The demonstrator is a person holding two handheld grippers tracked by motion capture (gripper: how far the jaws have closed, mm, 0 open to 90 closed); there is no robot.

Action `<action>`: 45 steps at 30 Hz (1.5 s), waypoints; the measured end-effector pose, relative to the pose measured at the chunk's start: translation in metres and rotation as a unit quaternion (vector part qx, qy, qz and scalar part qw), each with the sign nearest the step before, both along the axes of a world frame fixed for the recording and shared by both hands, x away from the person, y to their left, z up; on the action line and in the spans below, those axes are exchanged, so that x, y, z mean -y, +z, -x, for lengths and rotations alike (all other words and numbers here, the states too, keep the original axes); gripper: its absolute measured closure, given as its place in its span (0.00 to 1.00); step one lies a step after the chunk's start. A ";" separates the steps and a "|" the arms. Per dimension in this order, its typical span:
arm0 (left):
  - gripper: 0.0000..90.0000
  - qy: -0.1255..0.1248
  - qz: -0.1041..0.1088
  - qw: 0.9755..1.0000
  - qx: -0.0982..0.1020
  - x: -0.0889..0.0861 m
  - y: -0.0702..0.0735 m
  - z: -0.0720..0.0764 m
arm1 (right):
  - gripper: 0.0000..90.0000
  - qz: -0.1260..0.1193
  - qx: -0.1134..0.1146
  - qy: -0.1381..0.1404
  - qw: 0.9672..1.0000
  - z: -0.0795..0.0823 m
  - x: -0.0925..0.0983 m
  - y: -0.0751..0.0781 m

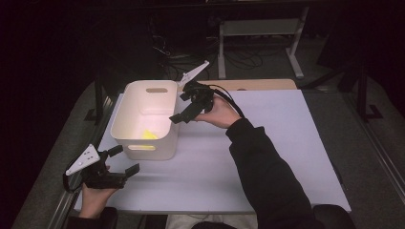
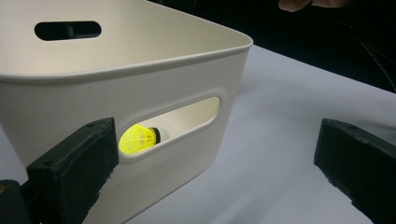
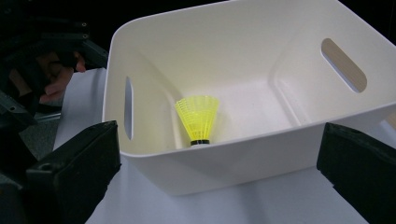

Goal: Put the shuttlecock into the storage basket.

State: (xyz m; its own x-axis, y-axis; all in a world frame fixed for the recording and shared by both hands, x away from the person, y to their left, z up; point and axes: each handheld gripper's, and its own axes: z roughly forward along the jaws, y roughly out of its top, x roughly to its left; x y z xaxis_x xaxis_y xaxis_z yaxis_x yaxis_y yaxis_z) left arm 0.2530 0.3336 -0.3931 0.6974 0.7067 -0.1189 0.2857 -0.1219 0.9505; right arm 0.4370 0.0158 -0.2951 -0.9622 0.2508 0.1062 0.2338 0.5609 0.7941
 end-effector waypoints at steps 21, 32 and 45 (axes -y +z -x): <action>0.00 0.002 -0.002 1.000 -0.003 0.000 0.000 0.000 | 0.00 -0.020 0.006 -0.042 0.999 0.009 0.059 -0.006; 0.00 0.004 -0.001 1.000 -0.002 0.000 -0.001 0.000 | 0.00 -0.028 0.012 -0.055 0.998 0.018 0.085 -0.007; 0.00 0.007 -0.003 1.000 -0.002 0.000 -0.001 0.000 | 0.00 -0.029 0.016 -0.064 0.997 0.031 0.106 -0.013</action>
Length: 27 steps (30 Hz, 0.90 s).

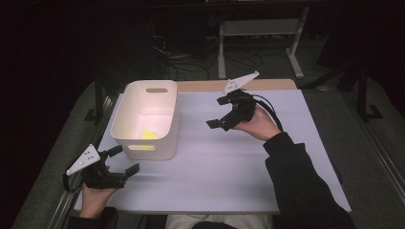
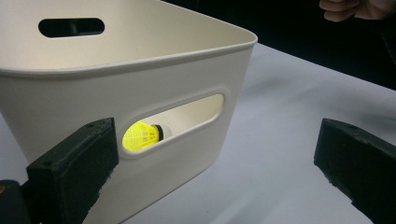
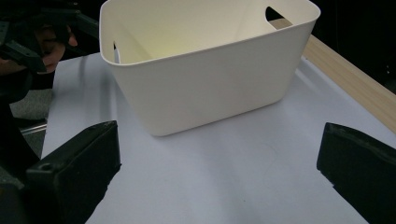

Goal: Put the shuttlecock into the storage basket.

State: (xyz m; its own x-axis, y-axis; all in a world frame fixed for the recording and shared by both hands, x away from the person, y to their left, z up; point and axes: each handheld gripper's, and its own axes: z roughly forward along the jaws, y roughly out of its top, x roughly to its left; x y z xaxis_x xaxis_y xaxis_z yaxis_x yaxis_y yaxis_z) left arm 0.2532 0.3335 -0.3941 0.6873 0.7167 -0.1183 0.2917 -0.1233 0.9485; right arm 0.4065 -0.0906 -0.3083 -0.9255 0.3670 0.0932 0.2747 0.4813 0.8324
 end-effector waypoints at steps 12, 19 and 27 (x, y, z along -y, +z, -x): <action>0.00 0.000 -0.002 1.000 0.000 0.000 0.000 0.000 | 0.00 -0.013 -0.004 -0.019 1.000 0.007 0.024 -0.012; 0.00 0.001 -0.001 1.000 -0.001 0.000 0.000 0.000 | 0.00 -0.018 -0.004 -0.024 1.000 0.010 0.034 -0.016; 0.00 0.001 -0.001 1.000 -0.001 0.000 0.000 0.000 | 0.00 -0.022 -0.004 -0.030 0.999 0.014 0.044 -0.019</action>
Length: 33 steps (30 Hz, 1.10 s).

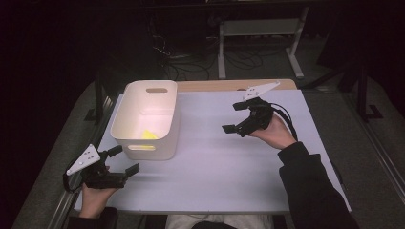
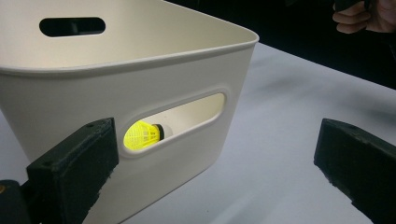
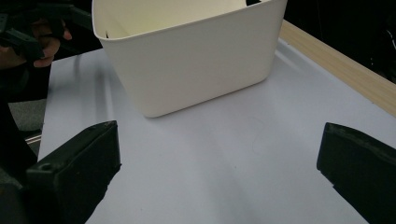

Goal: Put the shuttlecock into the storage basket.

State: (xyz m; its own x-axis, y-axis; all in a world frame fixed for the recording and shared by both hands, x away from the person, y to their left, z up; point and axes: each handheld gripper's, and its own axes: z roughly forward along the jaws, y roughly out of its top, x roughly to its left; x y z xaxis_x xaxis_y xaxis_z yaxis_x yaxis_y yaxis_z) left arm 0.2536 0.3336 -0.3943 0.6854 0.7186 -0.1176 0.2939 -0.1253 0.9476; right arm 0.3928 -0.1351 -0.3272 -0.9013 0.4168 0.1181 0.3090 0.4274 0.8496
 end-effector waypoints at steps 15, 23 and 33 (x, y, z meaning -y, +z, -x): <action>0.00 0.001 -0.001 1.000 0.000 0.000 0.000 0.000 | 0.00 -0.005 -0.006 -0.019 1.000 0.005 0.022 -0.007; 0.00 0.001 -0.001 1.000 0.000 0.000 0.000 0.000 | 0.00 -0.007 -0.014 -0.027 1.000 0.007 0.032 -0.017; 0.00 0.000 -0.002 1.000 -0.001 0.000 0.000 0.000 | 0.00 -0.010 -0.015 -0.031 0.999 0.012 0.039 -0.022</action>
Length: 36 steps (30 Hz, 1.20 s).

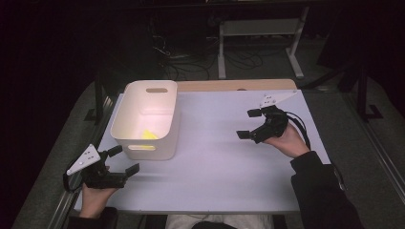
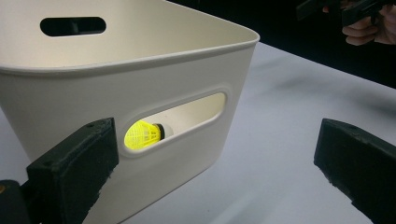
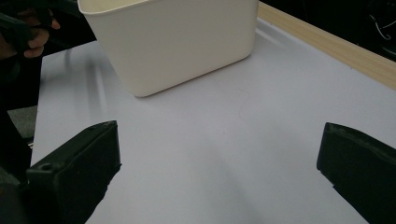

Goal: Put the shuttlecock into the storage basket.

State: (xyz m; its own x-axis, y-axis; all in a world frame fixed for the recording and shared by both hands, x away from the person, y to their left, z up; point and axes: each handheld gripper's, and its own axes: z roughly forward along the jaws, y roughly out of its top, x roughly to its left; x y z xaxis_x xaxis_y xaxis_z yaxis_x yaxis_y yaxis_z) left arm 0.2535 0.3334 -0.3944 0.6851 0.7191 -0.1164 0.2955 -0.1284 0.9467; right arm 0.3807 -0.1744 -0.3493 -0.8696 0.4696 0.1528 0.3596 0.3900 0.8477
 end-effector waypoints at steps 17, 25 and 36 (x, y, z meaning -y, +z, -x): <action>0.00 0.000 -0.001 1.000 -0.001 0.000 0.000 0.000 | 0.00 0.000 -0.008 -0.010 1.000 0.006 0.012 -0.013; 0.00 -0.001 -0.001 1.000 -0.001 0.000 0.000 0.000 | 0.00 0.000 -0.009 -0.014 1.000 0.012 0.018 -0.019; 0.00 -0.001 0.000 1.000 -0.001 0.000 0.000 0.000 | 0.00 0.001 -0.013 -0.032 0.999 0.019 0.031 -0.029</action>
